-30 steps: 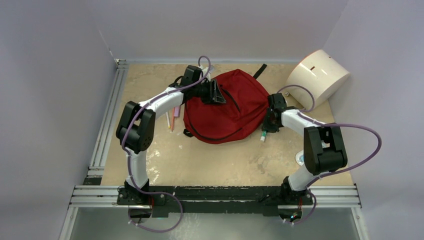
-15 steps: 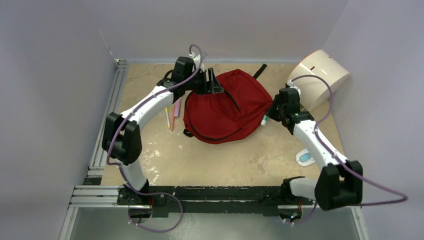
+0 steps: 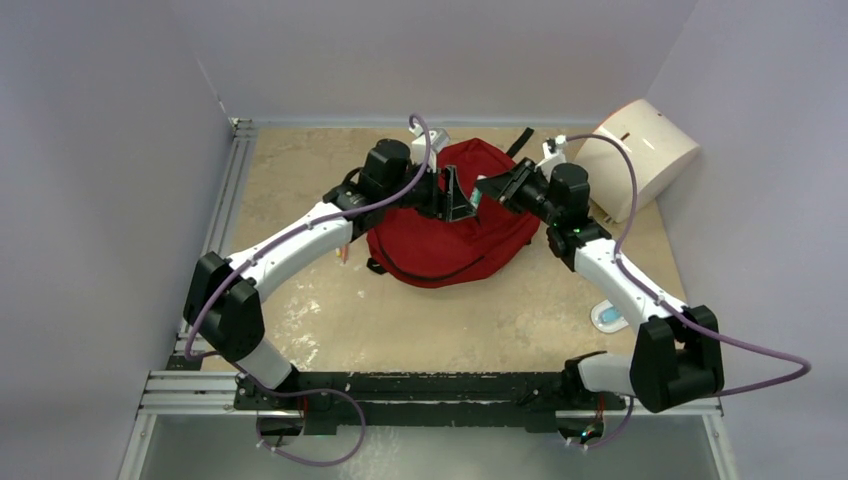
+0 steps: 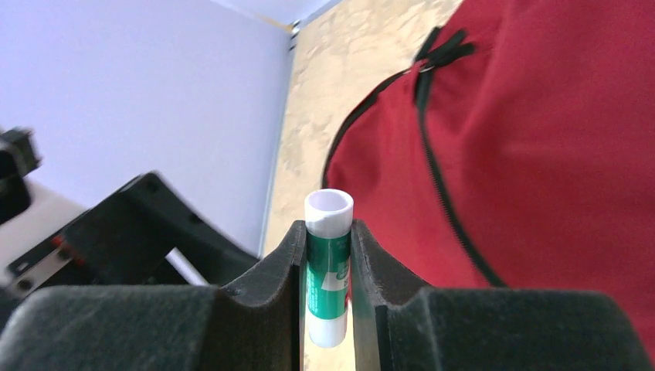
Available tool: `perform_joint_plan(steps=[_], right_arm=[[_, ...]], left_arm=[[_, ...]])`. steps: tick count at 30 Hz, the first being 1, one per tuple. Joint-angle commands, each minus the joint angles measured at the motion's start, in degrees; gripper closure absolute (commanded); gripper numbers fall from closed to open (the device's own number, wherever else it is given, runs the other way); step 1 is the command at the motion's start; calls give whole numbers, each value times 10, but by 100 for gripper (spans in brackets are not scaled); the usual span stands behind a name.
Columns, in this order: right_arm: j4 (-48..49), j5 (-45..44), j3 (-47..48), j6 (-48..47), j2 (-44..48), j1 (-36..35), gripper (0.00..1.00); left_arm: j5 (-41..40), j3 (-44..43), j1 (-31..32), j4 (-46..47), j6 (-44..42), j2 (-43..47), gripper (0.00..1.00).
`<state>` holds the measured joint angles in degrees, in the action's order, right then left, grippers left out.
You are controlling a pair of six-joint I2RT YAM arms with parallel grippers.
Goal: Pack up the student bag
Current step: Pick up the stationery from the center of the board, then place the stationery in the student bag.
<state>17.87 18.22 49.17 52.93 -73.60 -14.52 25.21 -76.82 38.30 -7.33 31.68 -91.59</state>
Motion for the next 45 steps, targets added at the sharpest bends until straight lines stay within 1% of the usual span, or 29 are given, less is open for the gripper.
perform_joint_plan(steps=[1, 6, 11, 17, 21, 23, 25, 27, 29, 30, 31, 32, 34, 37, 39, 41, 45], right_arm=[[102, 74, 23, 38, 6, -16, 100], [170, 127, -16, 69, 19, -19, 100], [172, 135, -30, 66, 37, -21, 100], [161, 139, -33, 56, 35, -21, 100], [159, 139, -31, 52, 30, -21, 100], [143, 131, -27, 41, 31, -21, 99], [119, 117, -19, 25, 30, -21, 93], [93, 97, -10, 7, 34, -21, 84], [67, 71, -1, -17, 39, -21, 73], [51, 57, 5, -29, 40, -21, 66], [34, 37, 14, -41, 41, -21, 56], [15, 29, 23, -53, 42, -21, 52], [-8, 21, 33, -67, 44, -21, 49], [-22, -10, 42, -82, 46, -21, 47], [-47, -47, 57, -116, 42, -21, 47], [-82, -95, 80, -173, 33, -21, 46], [-146, -137, 114, -252, 2, -21, 46]], left_arm=[[-10, 5, -12, 50, -1, 13, 36], [-12, -3, -12, 58, 9, -4, 36], [-13, -16, -12, 64, 22, -18, 42], [-5, -30, -12, 65, 27, -24, 56], [-1, -31, -12, 65, 29, -28, 70], [2, -32, -12, 65, 29, -30, 79], [3, -32, -12, 65, 29, -31, 87], [4, -31, -11, 65, 28, -32, 93], [5, -30, -13, 65, 26, -33, 98], [5, -30, -13, 65, 25, -34, 100], [4, -29, -13, 63, 24, -34, 100], [3, -26, -14, 60, 22, -34, 100], [0, -18, -16, 54, 22, -34, 100], [-6, 8, -26, 46, 28, -29, 100], [-14, 29, -38, 37, 36, -23, 100], [-22, 51, -57, 24, 45, -15, 100], [-21, 102, -101, 11, 52, 15, 100]])
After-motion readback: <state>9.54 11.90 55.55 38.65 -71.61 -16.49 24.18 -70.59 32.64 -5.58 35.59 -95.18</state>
